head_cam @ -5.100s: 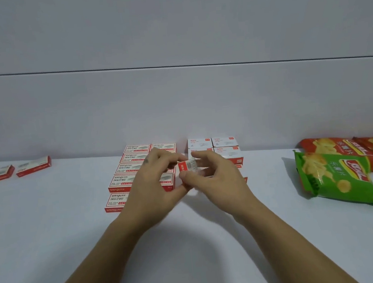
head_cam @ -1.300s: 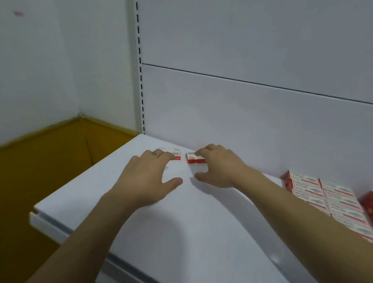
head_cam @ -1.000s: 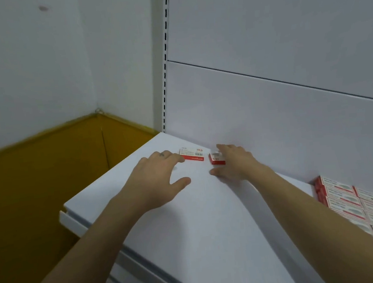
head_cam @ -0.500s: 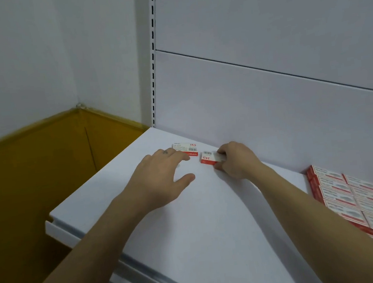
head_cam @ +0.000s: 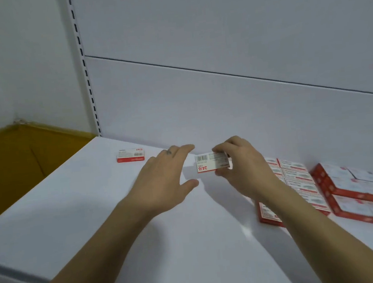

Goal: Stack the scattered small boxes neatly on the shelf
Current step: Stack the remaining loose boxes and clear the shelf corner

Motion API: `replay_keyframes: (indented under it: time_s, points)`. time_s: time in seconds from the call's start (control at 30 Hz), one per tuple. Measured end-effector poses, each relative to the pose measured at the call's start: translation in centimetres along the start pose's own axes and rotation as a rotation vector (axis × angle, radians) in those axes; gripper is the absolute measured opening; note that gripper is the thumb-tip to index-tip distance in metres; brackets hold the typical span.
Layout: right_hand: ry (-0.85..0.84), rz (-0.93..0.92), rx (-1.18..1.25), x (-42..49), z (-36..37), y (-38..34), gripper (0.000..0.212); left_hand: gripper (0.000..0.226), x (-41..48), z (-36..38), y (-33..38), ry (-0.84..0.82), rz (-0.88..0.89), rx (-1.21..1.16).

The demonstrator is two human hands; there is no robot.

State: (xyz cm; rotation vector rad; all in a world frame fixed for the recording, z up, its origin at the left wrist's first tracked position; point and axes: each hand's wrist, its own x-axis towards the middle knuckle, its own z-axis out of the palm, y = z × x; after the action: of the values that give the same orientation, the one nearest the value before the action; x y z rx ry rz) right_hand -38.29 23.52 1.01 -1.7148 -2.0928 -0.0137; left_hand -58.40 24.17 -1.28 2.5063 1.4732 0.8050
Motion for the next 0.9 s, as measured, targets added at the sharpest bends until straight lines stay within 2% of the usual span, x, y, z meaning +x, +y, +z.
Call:
replay_keyframes:
  time_s: [0.2,0.5,0.73,0.9]
  points:
    - [0.103,0.028,-0.016,-4.3,-4.8,5.3,0.049,0.074,2.3,2.2,7.2,0.019,0.12,-0.024]
    - [0.146,0.124,-0.002,-10.5,-9.7,13.2,0.052,0.071,4.3,7.5,17.8,-0.005,0.214,-0.057]
    - [0.183,0.11,0.079,-13.3,-11.0,16.9,0.048,0.064,4.0,9.8,21.7,-0.016,0.224,-0.093]
    - [0.189,0.119,0.187,-14.7,-10.5,17.9,0.047,0.051,3.1,11.2,23.4,0.052,0.187,-0.145]
